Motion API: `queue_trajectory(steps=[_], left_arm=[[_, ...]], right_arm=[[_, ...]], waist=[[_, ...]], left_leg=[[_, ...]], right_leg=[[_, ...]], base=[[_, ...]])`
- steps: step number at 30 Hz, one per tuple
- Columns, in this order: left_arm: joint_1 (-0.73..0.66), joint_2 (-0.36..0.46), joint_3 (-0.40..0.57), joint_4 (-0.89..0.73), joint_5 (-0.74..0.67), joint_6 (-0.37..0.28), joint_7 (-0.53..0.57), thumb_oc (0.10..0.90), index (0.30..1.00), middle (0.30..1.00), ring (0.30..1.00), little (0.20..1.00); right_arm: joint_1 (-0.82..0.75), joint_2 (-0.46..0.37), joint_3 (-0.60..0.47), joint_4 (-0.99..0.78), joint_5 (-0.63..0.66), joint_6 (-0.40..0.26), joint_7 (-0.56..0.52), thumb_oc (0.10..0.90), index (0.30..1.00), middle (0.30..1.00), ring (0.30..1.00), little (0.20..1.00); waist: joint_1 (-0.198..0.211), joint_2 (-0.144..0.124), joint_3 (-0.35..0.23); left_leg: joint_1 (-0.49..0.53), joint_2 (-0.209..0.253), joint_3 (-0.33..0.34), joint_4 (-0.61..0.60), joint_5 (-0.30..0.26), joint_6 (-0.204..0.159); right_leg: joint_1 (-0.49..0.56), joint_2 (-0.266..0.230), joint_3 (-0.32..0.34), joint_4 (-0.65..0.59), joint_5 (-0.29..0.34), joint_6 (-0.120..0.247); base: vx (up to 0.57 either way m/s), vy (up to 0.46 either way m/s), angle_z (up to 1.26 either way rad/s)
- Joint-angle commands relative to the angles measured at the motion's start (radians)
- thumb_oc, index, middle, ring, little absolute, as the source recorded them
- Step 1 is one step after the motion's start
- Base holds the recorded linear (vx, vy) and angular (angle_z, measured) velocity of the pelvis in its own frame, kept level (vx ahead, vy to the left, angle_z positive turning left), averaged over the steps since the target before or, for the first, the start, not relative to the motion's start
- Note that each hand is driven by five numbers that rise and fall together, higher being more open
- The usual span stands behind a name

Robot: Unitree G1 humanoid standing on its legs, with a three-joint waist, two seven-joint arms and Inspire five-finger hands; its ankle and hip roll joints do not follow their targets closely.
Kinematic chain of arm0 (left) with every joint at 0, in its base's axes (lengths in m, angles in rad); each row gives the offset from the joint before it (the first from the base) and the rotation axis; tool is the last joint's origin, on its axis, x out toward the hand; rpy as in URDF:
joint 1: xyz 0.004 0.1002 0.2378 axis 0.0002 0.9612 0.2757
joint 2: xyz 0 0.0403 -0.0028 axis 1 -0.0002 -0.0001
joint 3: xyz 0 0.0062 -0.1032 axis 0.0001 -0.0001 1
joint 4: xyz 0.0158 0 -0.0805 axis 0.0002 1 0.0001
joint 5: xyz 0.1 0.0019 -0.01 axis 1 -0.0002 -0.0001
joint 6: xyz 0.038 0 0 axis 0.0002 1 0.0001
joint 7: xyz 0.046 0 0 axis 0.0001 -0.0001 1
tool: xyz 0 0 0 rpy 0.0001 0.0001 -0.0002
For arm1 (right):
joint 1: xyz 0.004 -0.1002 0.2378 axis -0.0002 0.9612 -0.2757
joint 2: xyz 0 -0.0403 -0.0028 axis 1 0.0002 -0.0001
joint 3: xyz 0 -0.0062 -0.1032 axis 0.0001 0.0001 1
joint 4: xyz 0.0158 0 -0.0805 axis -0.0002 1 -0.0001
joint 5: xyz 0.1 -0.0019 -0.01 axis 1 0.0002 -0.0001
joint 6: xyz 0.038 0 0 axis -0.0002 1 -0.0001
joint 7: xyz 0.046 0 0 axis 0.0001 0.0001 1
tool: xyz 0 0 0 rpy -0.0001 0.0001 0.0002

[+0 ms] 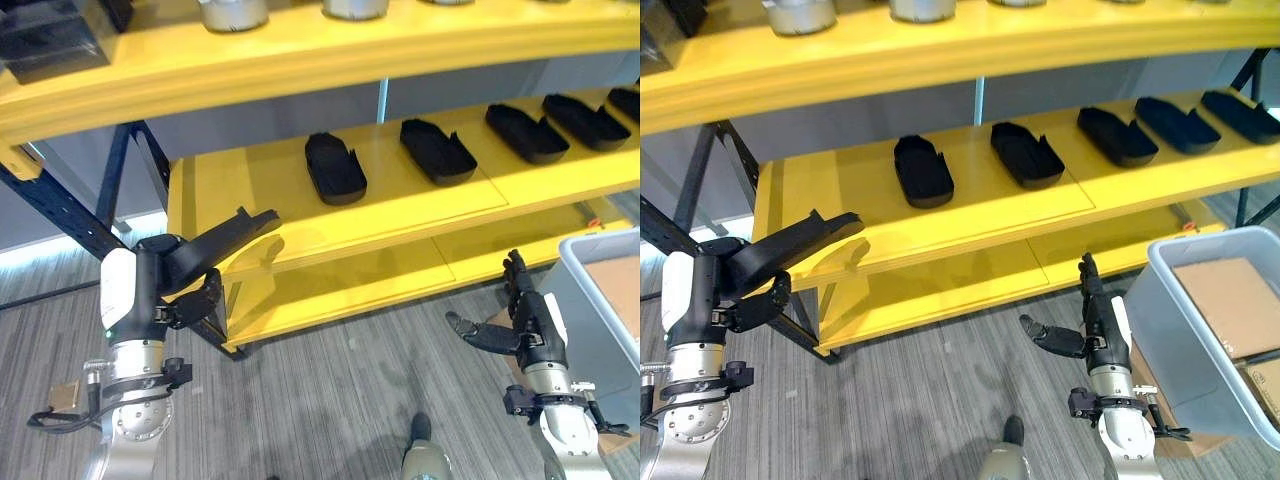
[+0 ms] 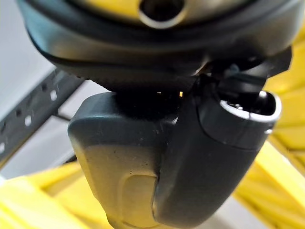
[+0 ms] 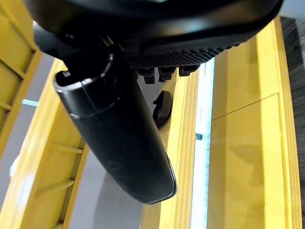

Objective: Move parts from the plastic box to the shelf.

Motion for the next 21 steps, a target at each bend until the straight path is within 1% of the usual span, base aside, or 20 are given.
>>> queue_trajectory(steps=[1,2,3,5,7,10,15,21], left_arm=[[-0.068,0.055,0.092,-0.135,-0.003,-0.066,0.075,0.400,0.300,0.300,0.300,0.300],[-0.069,0.057,0.092,-0.137,-0.002,-0.064,0.074,0.400,0.300,0.300,0.300,0.300],[-0.062,0.062,0.095,-0.142,-0.001,-0.062,0.070,0.400,0.300,0.300,0.300,0.300],[-0.068,0.064,0.090,-0.144,0.002,-0.058,0.070,0.400,0.300,0.300,0.300,0.300],[-0.083,0.073,0.085,-0.150,0.005,-0.055,0.071,0.400,0.300,0.300,0.300,0.300],[-0.106,0.092,0.079,-0.157,0.025,-0.045,0.076,0.400,0.300,0.300,0.300,0.300],[-0.153,0.121,0.055,-0.126,0.082,-0.017,0.092,0.400,0.300,0.300,0.300,0.300],[-0.209,0.137,0.012,-0.065,0.153,0.015,0.088,0.400,0.300,0.300,0.300,0.300]], right_arm=[[-0.059,-0.038,-0.066,-0.114,-0.020,-0.077,-0.009,0.900,1.000,1.000,1.000,1.000],[-0.061,-0.037,-0.068,-0.112,-0.031,-0.075,-0.011,0.900,1.000,1.000,1.000,1.000],[-0.053,-0.030,-0.070,-0.110,-0.028,-0.072,-0.010,0.900,1.000,1.000,1.000,1.000],[-0.054,-0.031,-0.071,-0.104,-0.038,-0.070,-0.015,0.900,1.000,1.000,1.000,1.000],[-0.055,-0.031,-0.070,-0.101,-0.042,-0.069,-0.018,0.900,1.000,1.000,1.000,1.000],[-0.063,-0.027,-0.062,-0.098,-0.042,-0.067,-0.018,0.900,1.000,1.000,1.000,1.000],[-0.083,-0.029,-0.028,-0.080,-0.053,-0.058,-0.018,0.900,1.000,1.000,1.000,1.000],[-0.083,-0.035,-0.013,-0.066,-0.059,-0.046,0.000,0.900,1.000,1.000,1.000,1.000]], waist=[[-0.018,0.011,-0.035],[-0.013,0.002,-0.037],[-0.008,-0.014,-0.041],[0.000,-0.028,-0.042],[0.006,-0.040,-0.042],[0.012,-0.052,-0.051],[0.014,-0.061,-0.053],[0.006,-0.056,-0.063]], left_leg=[[-0.059,0.009,-0.050,0.021,-0.034,0.081],[-0.058,0.005,-0.054,0.031,-0.043,0.083],[-0.057,0.001,-0.062,0.048,-0.057,0.087],[-0.061,-0.004,-0.068,0.074,-0.069,0.088],[-0.072,-0.005,-0.078,0.108,-0.081,0.086],[-0.078,-0.006,-0.086,0.128,-0.095,0.090],[-0.044,-0.018,-0.070,0.121,-0.110,0.104],[-0.016,-0.021,-0.057,0.098,-0.108,0.108]], right_leg=[[0.067,-0.029,-0.031,0.100,-0.168,0.039],[0.077,-0.036,-0.037,0.104,-0.169,0.043],[0.094,-0.042,-0.044,0.110,-0.171,0.045],[0.108,-0.050,-0.052,0.116,-0.165,0.050],[0.119,-0.052,-0.055,0.124,-0.165,0.051],[0.133,-0.051,-0.058,0.128,-0.173,0.050],[0.132,-0.048,-0.032,0.135,-0.168,0.054],[0.127,-0.034,-0.011,0.134,-0.178,0.054]], base=[[0.00,0.079,0.07],[0.02,0.108,0.06],[0.01,0.101,0.12],[0.00,0.057,0.20],[-0.02,0.041,0.14],[0.01,0.037,0.19],[0.01,0.025,0.05],[0.02,-0.001,-0.11]])
